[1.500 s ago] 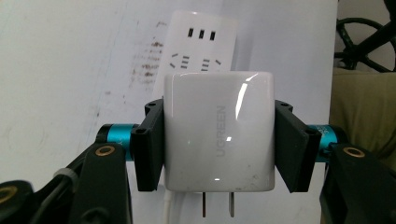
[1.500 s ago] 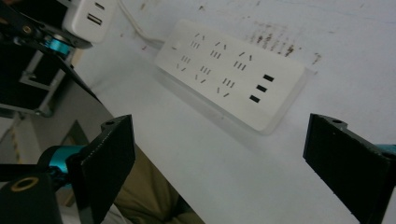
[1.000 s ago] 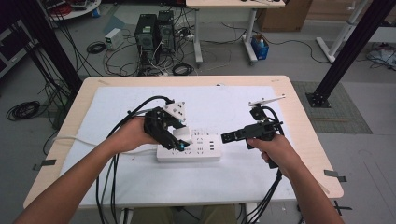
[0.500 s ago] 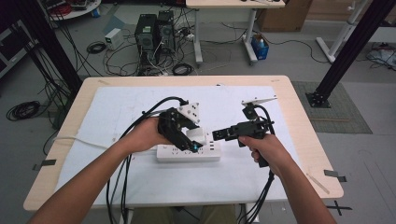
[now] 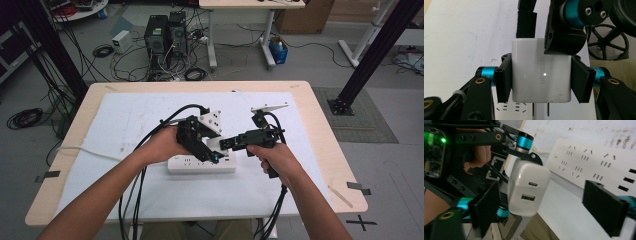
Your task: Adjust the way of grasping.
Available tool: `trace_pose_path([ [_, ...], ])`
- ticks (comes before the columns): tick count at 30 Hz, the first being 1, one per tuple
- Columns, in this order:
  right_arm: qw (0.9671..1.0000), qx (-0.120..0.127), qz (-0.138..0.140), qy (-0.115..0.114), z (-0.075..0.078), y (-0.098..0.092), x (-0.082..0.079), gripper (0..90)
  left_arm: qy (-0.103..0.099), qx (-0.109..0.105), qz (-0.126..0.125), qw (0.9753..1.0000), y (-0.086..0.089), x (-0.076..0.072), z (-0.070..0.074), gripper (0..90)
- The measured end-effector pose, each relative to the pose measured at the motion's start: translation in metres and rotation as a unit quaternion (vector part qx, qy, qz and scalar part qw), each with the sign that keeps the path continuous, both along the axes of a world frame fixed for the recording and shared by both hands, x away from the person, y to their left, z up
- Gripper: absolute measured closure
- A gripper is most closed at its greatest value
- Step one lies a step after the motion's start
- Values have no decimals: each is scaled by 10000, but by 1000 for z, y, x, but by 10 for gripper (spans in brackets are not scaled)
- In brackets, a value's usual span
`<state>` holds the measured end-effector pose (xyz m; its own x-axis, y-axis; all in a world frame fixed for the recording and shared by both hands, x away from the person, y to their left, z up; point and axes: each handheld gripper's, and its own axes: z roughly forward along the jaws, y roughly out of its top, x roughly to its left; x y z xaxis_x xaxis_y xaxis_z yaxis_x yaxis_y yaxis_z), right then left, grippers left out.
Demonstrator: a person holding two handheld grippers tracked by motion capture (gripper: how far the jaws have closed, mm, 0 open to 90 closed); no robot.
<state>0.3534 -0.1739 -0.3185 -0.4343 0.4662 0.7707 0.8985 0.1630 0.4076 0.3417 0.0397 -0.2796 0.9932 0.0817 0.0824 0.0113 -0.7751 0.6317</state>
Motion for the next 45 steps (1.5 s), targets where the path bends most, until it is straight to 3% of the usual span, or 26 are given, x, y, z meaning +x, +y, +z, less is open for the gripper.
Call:
trace_pose_path([
  [6,9999,112,66,71,-2,4,0,173,-53,15,-31,10000,-1,0,0,425],
  [14,9994,278,146,169,-4,8,2,330,-120,2,-67,9999,-4,-1,-1,425],
  [22,9984,435,133,331,-5,10,2,422,-149,-22,-77,9999,-5,-2,-1,425],
  [28,9980,358,198,476,-7,12,1,527,-178,-65,-75,9998,-7,-4,-1,425],
  [30,9976,458,175,490,-9,11,1,569,-235,-21,-75,9997,-7,-4,-2,425],
  [34,9976,429,115,530,-11,11,1,616,-290,39,-56,9996,-9,-5,-3,416],
  [36,9976,483,88,482,-12,10,1,622,-204,-19,6,9998,-9,-4,-3,410],
  [39,9990,283,6,343,-11,7,1,622,-145,12,203,9997,-5,-3,-2,282],
  [45,9995,-198,-238,-10,-8,-11,2,623,41,267,521,9983,18,4,-3,231],
])
